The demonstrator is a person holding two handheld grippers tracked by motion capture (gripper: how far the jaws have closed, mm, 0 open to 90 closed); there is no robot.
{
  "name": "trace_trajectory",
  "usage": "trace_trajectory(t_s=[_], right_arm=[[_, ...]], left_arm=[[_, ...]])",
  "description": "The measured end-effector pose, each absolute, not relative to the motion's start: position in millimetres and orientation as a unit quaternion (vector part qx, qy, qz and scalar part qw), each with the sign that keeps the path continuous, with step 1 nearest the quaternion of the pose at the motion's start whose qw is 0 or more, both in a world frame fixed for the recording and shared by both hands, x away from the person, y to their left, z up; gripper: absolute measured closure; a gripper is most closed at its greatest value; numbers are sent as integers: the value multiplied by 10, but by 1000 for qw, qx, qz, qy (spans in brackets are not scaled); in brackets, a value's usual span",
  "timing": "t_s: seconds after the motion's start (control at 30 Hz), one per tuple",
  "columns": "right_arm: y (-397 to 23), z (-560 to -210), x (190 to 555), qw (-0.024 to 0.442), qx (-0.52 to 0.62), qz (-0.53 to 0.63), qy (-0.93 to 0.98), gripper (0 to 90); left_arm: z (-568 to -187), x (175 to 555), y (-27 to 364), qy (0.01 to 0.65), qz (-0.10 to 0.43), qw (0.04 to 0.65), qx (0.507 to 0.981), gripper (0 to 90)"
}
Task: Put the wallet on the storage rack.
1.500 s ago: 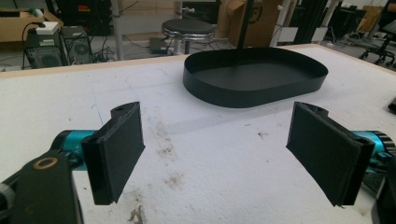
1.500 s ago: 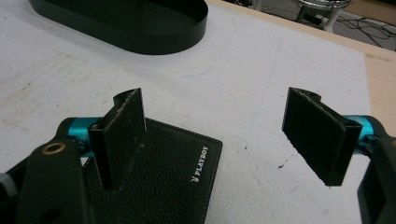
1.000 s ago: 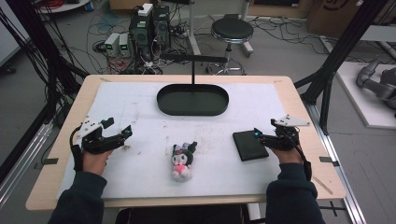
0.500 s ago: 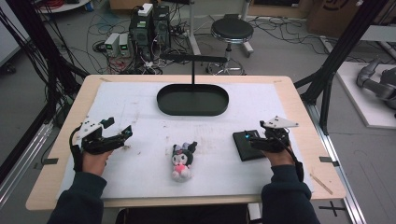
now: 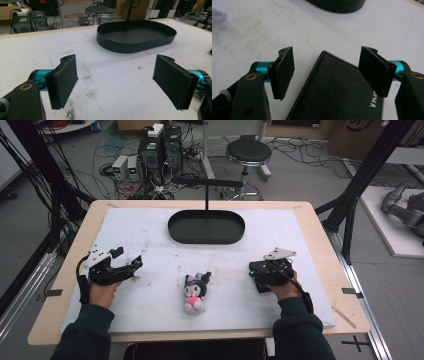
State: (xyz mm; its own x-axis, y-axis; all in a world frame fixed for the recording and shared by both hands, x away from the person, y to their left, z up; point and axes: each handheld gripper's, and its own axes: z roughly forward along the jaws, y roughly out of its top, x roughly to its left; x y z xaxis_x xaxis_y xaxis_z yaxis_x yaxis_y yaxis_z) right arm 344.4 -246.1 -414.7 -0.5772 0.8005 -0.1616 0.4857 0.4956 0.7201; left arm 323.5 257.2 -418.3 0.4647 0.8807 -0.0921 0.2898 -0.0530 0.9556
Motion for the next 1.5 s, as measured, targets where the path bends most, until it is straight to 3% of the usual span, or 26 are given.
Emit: trace_trajectory(t_s=[0.27, 0.33, 0.5, 0.57, 0.63, 0.83, 0.87, 0.9, 0.93, 0.97, 1.03, 1.33, 1.5], right_arm=[[-2434, -4273, 3505, 233, 408, 282, 836, 402], [-2431, -4292, 3501, 227, 408, 272, 842, 469], [-2378, -4305, 3492, 238, 388, 252, 854, 496], [-2347, -4330, 3481, 242, 359, 246, 867, 415], [-2323, -4339, 3468, 244, 359, 242, 868, 406], [-2363, -4298, 3477, 237, 378, 249, 860, 567], [-2359, -4284, 3462, 235, 372, 253, 862, 650], [-2359, -4284, 3462, 235, 372, 253, 862, 650], [-2355, -4266, 3454, 231, 369, 256, 863, 738], [-2355, -4266, 3454, 231, 369, 256, 863, 738], [-2340, -4227, 3445, 238, 371, 243, 864, 834], [-2367, -4130, 3428, 241, 365, 266, 859, 861], [-2455, -3954, 3387, 215, 367, 333, 841, 869]], left_arm=[[-4189, 3229, 2592, 439, 278, 531, 669, 194], [-4190, 3228, 2599, 440, 278, 530, 670, 195], [-4189, 3226, 2592, 439, 277, 530, 670, 195], [-4192, 3230, 2590, 439, 278, 529, 671, 196], [-4197, 3233, 2584, 440, 277, 529, 671, 196], [-4196, 3234, 2585, 440, 276, 528, 672, 197], [-4196, 3235, 2588, 440, 277, 528, 671, 197], [-4197, 3235, 2588, 440, 277, 528, 671, 197], [-4196, 3235, 2589, 440, 276, 528, 672, 197], [-4197, 3235, 2590, 440, 276, 528, 672, 197], [-4195, 3233, 2593, 440, 277, 527, 672, 197], [-4194, 3229, 2604, 443, 278, 526, 670, 197], [-4196, 3231, 2604, 444, 278, 526, 670, 197]])
